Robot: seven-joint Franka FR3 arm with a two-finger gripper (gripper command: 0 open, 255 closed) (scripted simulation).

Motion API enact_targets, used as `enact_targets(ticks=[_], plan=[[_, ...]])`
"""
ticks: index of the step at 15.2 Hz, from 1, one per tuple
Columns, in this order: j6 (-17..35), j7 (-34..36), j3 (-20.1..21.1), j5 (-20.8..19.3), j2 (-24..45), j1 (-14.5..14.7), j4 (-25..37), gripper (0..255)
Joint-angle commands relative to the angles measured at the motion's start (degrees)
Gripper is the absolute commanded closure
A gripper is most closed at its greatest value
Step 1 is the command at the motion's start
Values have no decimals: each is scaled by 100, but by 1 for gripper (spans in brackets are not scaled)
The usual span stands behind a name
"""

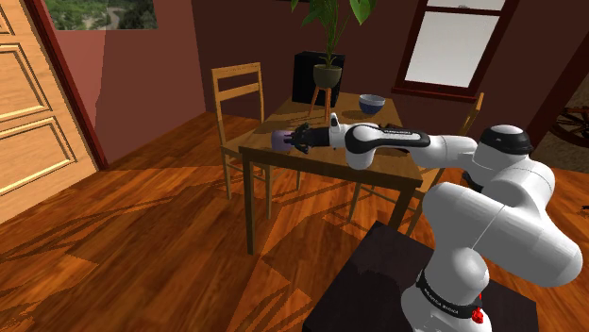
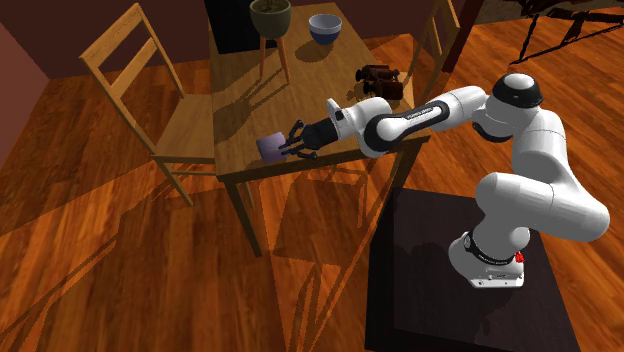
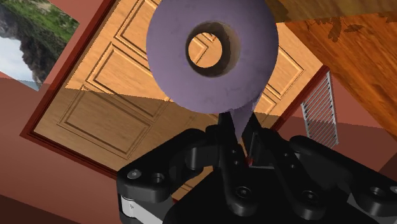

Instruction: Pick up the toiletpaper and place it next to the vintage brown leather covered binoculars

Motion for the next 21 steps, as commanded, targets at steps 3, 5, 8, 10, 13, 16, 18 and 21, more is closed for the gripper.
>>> enact_targets(ticks=[3, 5, 8, 10, 13, 16, 18, 21], plan=[[4, 1, -27, 7, 3, 10, 16, 255], [-12, 46, 28, 28, 48, -12, 0, 255], [-52, 180, 192, 97, 181, -43, -16, 255], [-82, 269, 302, 143, 267, -64, -22, 255], [-134, 401, 470, 212, 391, -97, -23, 255], [-194, 530, 640, 280, 509, -129, -13, 255], [-238, 615, 753, 325, 585, -151, -2, 255], [-309, 741, 924, 393, 694, -183, 24, 255]])
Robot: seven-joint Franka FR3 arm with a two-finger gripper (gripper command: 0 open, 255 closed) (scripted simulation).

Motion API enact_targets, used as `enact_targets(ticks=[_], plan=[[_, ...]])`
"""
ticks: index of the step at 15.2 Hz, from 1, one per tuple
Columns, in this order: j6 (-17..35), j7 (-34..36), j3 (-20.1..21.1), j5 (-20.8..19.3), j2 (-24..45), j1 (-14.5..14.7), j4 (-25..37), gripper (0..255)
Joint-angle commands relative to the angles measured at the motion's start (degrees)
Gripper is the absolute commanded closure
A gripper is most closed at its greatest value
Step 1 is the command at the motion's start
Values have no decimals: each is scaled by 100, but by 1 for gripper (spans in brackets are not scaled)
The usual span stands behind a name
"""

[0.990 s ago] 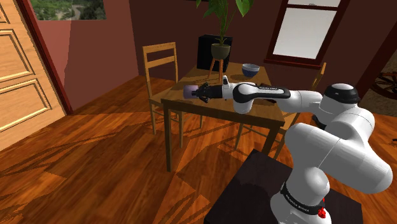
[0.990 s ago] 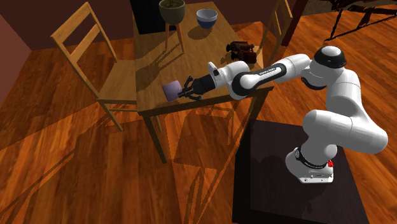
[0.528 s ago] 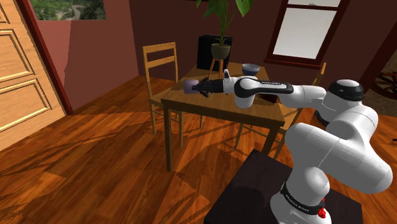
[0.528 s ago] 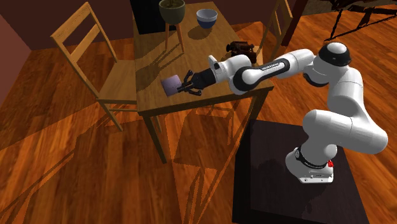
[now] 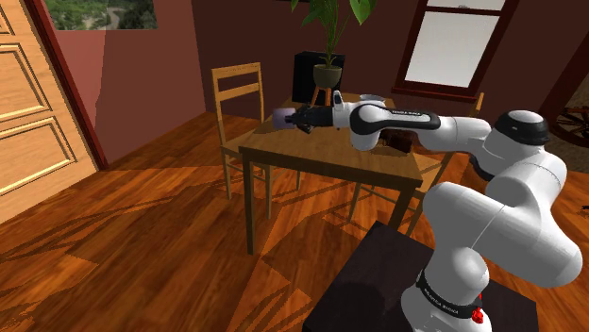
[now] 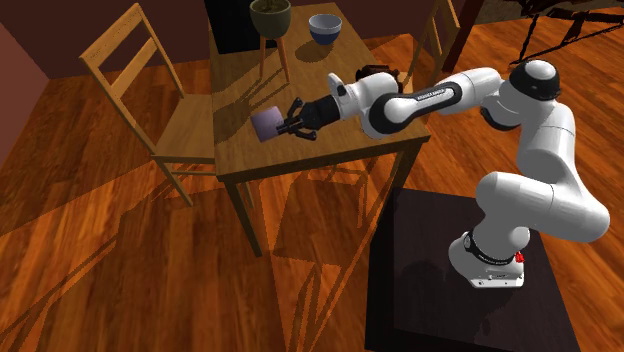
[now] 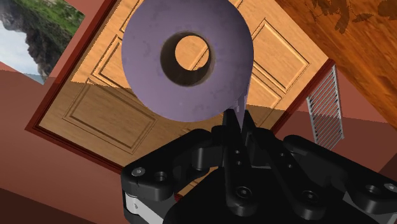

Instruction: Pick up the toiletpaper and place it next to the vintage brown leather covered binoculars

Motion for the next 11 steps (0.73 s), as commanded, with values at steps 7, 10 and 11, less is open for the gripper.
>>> enact_targets(ticks=[7, 10, 11], plan=[[-215, 320, 453, 174, 267, -92, 99, 255], [-306, 436, 621, 240, 362, -118, 158, 255], [-337, 474, 677, 261, 393, -126, 180, 255]])
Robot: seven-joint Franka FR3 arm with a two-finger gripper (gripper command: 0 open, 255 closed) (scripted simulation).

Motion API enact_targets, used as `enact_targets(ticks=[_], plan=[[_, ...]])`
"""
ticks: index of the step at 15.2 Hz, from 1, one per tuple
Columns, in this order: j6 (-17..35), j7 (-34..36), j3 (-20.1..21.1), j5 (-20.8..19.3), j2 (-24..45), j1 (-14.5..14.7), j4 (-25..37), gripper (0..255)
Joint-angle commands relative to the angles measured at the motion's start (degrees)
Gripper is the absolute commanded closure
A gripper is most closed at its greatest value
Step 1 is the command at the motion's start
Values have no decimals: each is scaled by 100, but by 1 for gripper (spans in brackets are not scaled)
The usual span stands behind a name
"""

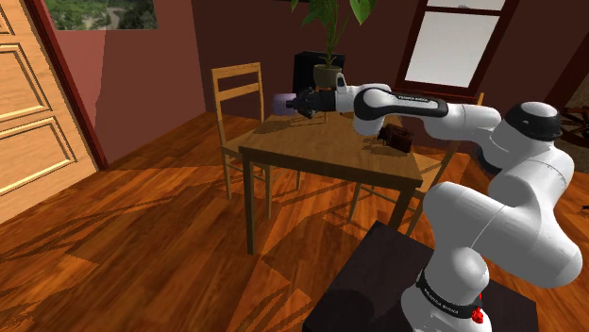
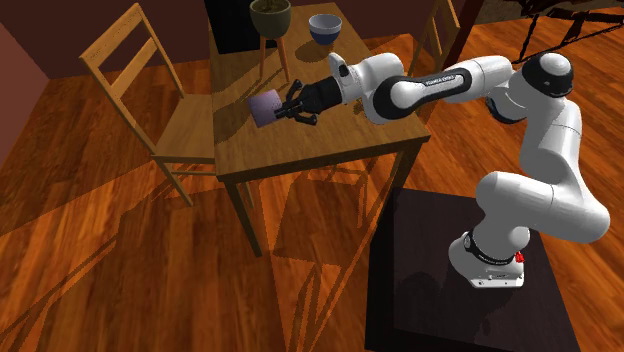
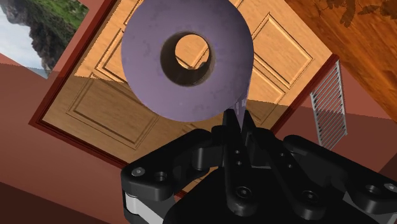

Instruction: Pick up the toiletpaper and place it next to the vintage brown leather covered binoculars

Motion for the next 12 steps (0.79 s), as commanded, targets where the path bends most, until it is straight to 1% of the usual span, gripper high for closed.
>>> enact_targets(ticks=[1, 5, 9, 12], plan=[[-61, 77, 114, 42, 62, -20, 40, 255], [-175, 204, 300, 114, 164, -44, 127, 255], [-929, -110, 389, 117, -291, -423, 411, 255], [-1492, -346, 447, 158, -571, -639, 701, 255]])
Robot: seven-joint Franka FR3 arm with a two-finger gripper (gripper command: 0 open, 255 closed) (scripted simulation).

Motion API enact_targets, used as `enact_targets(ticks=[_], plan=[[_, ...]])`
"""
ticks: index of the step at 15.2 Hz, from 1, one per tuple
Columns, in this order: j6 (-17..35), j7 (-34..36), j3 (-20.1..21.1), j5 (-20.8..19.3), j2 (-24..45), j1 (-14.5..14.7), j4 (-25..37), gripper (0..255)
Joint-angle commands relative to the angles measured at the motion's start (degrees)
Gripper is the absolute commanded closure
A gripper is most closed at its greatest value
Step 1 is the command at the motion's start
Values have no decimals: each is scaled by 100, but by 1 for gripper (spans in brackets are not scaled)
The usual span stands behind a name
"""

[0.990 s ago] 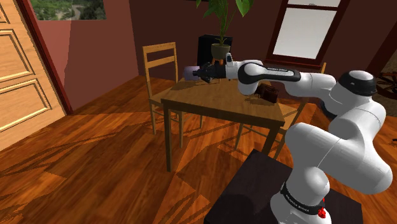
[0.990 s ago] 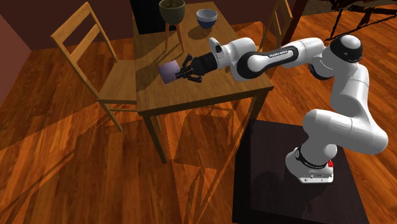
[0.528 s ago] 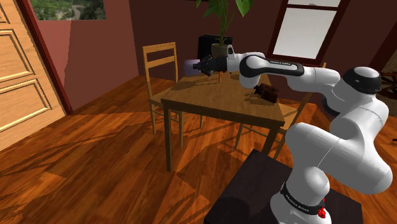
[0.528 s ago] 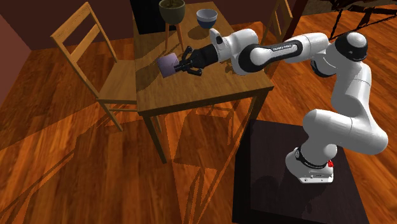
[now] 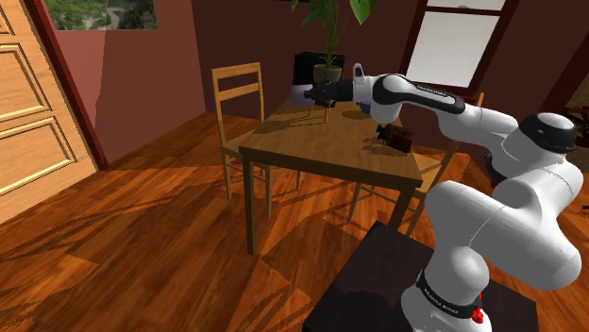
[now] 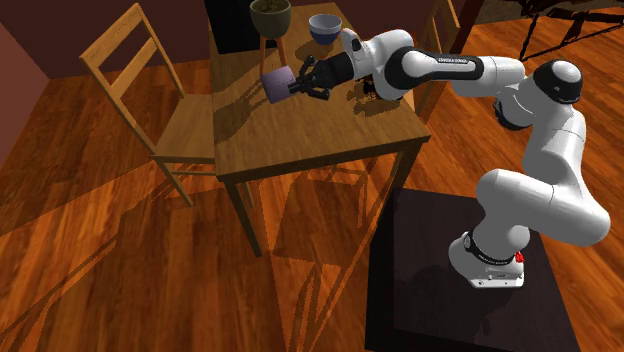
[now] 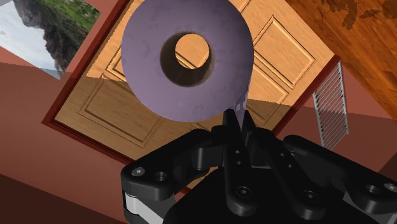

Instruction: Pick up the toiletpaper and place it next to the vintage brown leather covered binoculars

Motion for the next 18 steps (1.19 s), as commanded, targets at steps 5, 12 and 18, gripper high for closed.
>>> enact_targets(ticks=[5, 12, 18], plan=[[-1116, -443, 122, 131, -428, -304, 718, 255], [-2389, -944, 212, 327, -704, -350, 1915, 255], [-3508, -1354, 261, 496, -770, -113, 3291, 255]])
